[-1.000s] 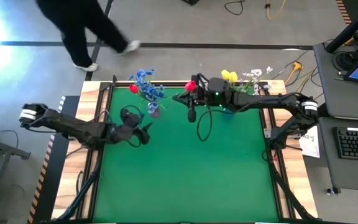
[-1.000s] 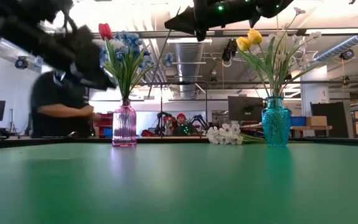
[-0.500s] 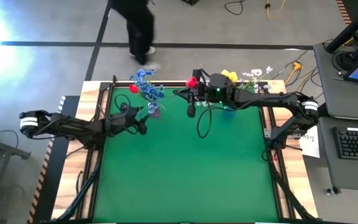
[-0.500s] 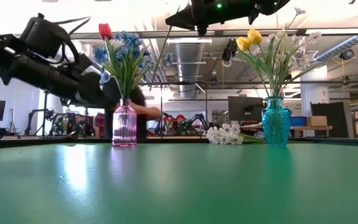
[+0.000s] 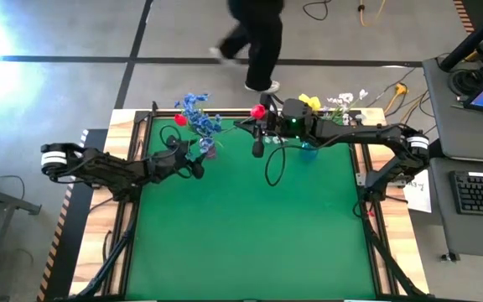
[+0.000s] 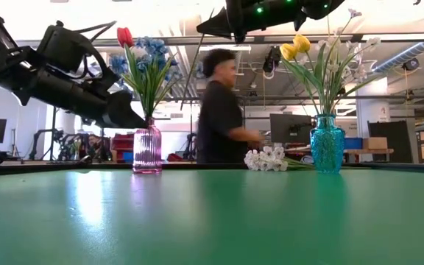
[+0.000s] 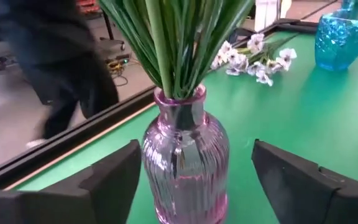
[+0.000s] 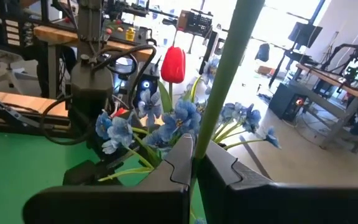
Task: Sort flowers into vase by color
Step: Put the red tulip into the purple vase
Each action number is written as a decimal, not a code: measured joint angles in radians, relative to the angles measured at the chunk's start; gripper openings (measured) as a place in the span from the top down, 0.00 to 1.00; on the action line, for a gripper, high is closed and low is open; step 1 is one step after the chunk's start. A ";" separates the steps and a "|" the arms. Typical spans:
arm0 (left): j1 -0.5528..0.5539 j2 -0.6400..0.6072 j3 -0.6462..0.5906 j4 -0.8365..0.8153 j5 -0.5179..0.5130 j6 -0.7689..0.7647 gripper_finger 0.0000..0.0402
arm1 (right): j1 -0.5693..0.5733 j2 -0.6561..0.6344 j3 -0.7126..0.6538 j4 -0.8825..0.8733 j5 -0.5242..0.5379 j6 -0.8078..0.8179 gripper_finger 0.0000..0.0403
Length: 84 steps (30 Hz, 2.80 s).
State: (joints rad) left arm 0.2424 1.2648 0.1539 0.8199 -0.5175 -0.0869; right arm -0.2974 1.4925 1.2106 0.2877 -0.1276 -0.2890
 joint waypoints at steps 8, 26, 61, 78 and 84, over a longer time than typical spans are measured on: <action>0.002 0.033 -0.001 0.018 -0.215 -0.103 0.13 | -0.009 0.000 0.000 -0.007 0.000 0.013 0.98; 0.028 0.412 0.015 0.378 -0.094 -0.102 0.11 | -0.037 0.001 -0.005 -0.053 0.000 0.027 0.98; 0.096 0.796 0.128 0.751 -0.045 -0.015 0.29 | -0.059 0.127 0.067 0.008 -0.142 0.054 0.98; 0.095 0.795 0.127 0.752 -0.040 -0.026 0.37 | -0.059 0.129 0.092 0.092 -0.142 0.053 0.98; 0.095 0.795 0.127 0.752 -0.016 -0.026 0.37 | -0.059 0.138 0.092 0.101 -0.144 0.061 0.98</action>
State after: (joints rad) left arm 0.3374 2.0598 0.2810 1.5719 -0.5339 -0.1127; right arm -0.3561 1.6307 1.3025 0.3891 -0.2717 -0.2281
